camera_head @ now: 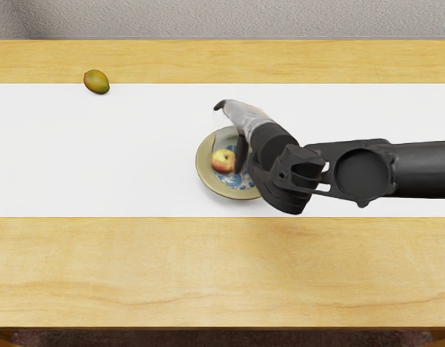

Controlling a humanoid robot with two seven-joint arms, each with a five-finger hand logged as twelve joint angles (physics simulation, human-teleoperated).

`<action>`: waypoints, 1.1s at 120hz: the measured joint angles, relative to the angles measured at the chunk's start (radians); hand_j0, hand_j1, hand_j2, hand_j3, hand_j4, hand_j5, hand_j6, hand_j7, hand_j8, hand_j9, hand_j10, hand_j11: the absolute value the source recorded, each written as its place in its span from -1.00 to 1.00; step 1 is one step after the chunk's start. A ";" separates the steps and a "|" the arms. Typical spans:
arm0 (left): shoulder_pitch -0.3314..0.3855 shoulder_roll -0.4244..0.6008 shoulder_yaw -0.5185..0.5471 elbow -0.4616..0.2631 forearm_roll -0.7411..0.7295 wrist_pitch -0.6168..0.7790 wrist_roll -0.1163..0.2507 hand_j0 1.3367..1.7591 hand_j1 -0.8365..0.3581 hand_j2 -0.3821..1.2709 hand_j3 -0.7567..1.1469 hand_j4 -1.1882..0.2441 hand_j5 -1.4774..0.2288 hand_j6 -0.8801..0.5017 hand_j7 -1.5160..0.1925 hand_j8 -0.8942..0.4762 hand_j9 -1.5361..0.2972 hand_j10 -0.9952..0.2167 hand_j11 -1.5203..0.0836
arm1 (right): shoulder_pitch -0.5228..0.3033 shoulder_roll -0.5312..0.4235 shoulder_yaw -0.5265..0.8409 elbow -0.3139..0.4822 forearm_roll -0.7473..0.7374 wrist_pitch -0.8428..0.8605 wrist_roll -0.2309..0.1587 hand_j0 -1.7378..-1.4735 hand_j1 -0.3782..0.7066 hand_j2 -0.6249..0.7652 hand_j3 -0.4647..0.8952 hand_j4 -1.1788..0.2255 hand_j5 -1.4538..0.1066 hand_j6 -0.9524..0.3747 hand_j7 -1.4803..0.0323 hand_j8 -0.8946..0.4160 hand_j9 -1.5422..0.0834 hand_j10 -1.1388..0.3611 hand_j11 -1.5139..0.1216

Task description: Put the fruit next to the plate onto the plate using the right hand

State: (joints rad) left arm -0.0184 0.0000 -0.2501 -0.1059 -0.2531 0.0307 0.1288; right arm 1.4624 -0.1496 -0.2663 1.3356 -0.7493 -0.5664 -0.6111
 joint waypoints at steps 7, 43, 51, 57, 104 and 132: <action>0.000 0.000 0.000 0.000 0.000 0.000 0.000 0.52 0.98 -0.54 -0.20 0.66 0.73 0.27 0.77 0.30 0.68 0.64 0.90 | -0.010 -0.019 0.044 0.023 0.001 -0.001 0.000 -0.38 -0.73 -0.08 -0.32 0.47 0.61 0.27 0.70 0.17 0.67 0.32 0.62; 0.000 0.000 0.000 0.000 0.000 0.000 0.000 0.52 0.98 -0.54 -0.20 0.66 0.73 0.27 0.77 0.30 0.68 0.64 0.90 | -0.168 -0.238 0.518 0.191 0.355 0.408 0.000 -0.39 -0.90 -0.10 -0.32 0.63 0.81 0.40 0.90 0.32 0.84 0.47 0.80; 0.000 0.000 0.000 0.000 0.000 0.000 0.000 0.52 0.98 -0.54 -0.20 0.66 0.73 0.27 0.77 0.30 0.68 0.64 0.90 | -0.238 -0.294 0.644 0.212 0.513 0.617 0.000 -0.39 -0.91 -0.10 -0.32 0.64 0.82 0.41 0.92 0.33 0.86 0.48 0.81; 0.000 0.000 0.000 0.000 0.000 0.000 0.000 0.52 0.98 -0.54 -0.20 0.66 0.73 0.27 0.77 0.30 0.68 0.64 0.90 | -0.273 -0.350 0.698 0.229 0.629 0.774 0.000 -0.40 -0.92 -0.10 -0.32 0.65 0.83 0.41 0.92 0.34 0.87 0.49 0.82; 0.000 0.000 0.000 0.000 0.000 0.000 0.000 0.52 0.98 -0.54 -0.21 0.66 0.73 0.27 0.77 0.30 0.68 0.64 0.90 | -0.501 -0.809 0.767 0.210 1.100 1.168 0.000 -0.40 -0.94 -0.10 -0.32 0.68 0.86 0.43 0.95 0.36 0.89 0.52 0.85; -0.001 0.000 -0.001 0.000 -0.001 0.000 0.000 0.52 0.98 -0.54 -0.21 0.66 0.73 0.27 0.77 0.30 0.68 0.64 0.90 | -0.548 -0.925 0.768 0.166 1.117 1.177 0.000 -0.40 -0.95 -0.10 -0.32 0.68 0.86 0.44 0.96 0.37 0.90 0.52 0.85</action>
State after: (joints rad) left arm -0.0198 0.0000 -0.2507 -0.1059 -0.2536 0.0307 0.1288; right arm 0.9145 -1.0744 0.5016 1.5019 0.3676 0.6105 -0.6109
